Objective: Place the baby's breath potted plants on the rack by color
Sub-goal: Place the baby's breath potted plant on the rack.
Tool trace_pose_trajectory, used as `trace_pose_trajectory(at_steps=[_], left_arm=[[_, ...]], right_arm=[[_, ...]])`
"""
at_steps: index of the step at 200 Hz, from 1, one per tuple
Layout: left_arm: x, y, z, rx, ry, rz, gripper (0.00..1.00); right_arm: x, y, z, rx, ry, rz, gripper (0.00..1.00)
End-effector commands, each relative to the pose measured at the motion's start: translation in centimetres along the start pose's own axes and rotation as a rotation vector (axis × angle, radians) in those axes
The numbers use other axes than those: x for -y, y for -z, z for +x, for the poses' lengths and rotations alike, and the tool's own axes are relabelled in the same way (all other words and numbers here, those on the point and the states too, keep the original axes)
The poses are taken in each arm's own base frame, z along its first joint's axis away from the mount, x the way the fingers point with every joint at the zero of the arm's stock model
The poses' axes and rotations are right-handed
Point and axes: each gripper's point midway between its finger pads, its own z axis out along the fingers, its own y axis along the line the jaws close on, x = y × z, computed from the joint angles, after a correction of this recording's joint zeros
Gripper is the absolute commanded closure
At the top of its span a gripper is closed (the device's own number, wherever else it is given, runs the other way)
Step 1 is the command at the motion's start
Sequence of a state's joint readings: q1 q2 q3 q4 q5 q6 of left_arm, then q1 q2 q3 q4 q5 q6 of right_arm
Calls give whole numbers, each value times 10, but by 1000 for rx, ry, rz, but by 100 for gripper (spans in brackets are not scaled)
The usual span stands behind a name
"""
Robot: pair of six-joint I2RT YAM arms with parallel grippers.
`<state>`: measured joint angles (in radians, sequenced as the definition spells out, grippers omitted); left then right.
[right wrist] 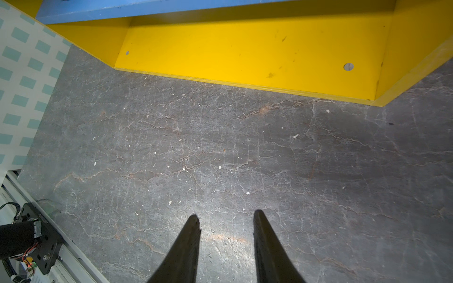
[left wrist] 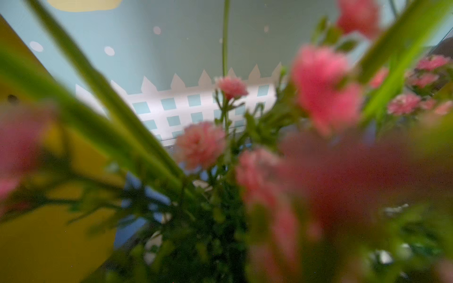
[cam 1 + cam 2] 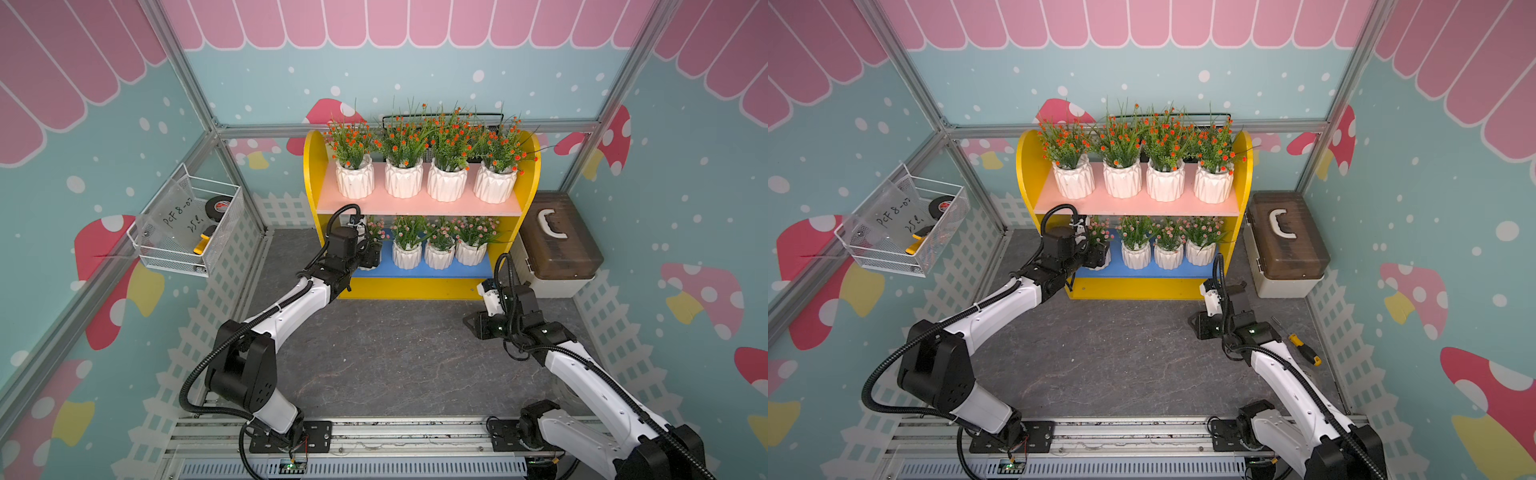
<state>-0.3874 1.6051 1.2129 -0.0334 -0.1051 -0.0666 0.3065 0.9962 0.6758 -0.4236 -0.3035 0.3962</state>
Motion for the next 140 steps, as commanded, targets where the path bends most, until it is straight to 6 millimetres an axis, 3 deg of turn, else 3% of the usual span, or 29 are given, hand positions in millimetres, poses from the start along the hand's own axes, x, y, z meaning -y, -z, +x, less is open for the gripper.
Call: trace_pose_trajectory(at_steps=[1, 69, 140], left_arm=[[-4, 1, -44, 125, 10, -21, 58], [-6, -15, -37, 106, 10, -40, 55], [-7, -18, -27, 76, 23, -43, 49]], right_arm=[[3, 2, 3, 2, 17, 13, 64], [6, 1, 5, 0, 19, 23, 63], [7, 1, 5, 1, 24, 27, 63]])
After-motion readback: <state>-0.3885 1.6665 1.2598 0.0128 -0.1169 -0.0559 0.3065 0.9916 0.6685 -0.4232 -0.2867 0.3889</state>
